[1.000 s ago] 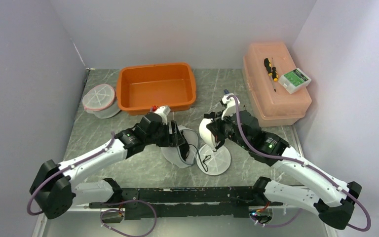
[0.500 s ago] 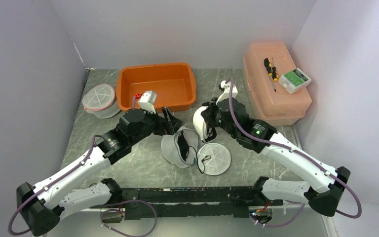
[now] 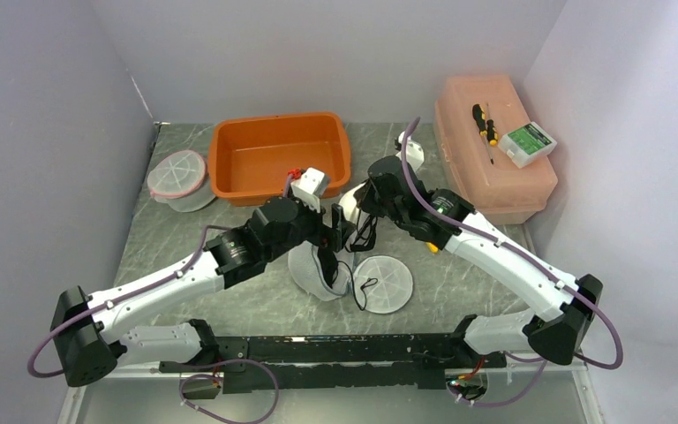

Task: Unzip the laundry bag and remove the bra
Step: Pick up the bra from the laundry bag.

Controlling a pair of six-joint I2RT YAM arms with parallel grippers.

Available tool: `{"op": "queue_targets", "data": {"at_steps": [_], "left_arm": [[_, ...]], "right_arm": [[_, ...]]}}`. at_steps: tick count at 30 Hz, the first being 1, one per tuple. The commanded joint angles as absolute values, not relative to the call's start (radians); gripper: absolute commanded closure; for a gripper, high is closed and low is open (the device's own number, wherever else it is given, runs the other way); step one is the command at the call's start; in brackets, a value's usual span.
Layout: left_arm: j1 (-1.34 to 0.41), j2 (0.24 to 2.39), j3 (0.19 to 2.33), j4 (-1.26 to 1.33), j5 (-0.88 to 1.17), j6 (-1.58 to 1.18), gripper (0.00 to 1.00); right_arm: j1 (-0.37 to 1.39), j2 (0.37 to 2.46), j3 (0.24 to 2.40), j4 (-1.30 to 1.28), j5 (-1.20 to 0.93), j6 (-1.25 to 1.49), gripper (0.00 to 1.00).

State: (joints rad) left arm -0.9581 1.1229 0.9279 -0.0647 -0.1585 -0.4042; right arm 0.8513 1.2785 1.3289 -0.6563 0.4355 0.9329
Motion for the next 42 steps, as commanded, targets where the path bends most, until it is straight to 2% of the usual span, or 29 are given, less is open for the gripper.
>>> {"op": "queue_targets", "data": {"at_steps": [1, 10, 15, 17, 23, 26, 30, 32, 37, 42], "left_arm": [[-0.975, 1.153, 0.97, -0.006, -0.289, -0.323, 0.06], [-0.988, 1.214, 0.968, 0.058, -0.342, -0.288, 0.06], [-0.994, 1.233, 0.976, 0.051, -0.327, -0.283, 0.12], [-0.993, 1.247, 0.982, 0.042, -0.319, -0.279, 0.18], [-0.993, 1.268, 0.991, 0.013, -0.341, -0.277, 0.58], [-0.993, 1.252, 0.977, 0.026, -0.36, -0.277, 0.71], [-0.993, 1.243, 0.983, 0.017, -0.374, -0.275, 0.85], [-0.991, 1.243, 0.987, 0.011, -0.386, -0.278, 0.96], [-0.98, 1.248, 1.005, 0.002, -0.399, -0.284, 0.97], [-0.906, 1.267, 1.07, -0.068, -0.32, -0.318, 0.97]], "right_arm": [[0.839, 1.284, 1.366, -0.657, 0.386, 1.011, 1.0], [0.82, 1.299, 1.371, -0.638, 0.315, 1.044, 1.0], [0.813, 1.302, 1.368, -0.627, 0.304, 1.045, 1.0], [0.813, 1.304, 1.366, -0.618, 0.29, 1.045, 1.0], [0.813, 1.3, 1.368, -0.61, 0.269, 1.032, 0.99], [0.813, 1.28, 1.355, -0.598, 0.26, 1.012, 0.87], [0.81, 1.248, 1.344, -0.583, 0.233, 0.961, 0.52], [0.807, 1.228, 1.345, -0.582, 0.215, 0.928, 0.36], [0.799, 1.166, 1.376, -0.592, 0.14, 0.736, 0.02], [0.796, 1.022, 1.356, -0.607, 0.15, 0.525, 0.0]]}}
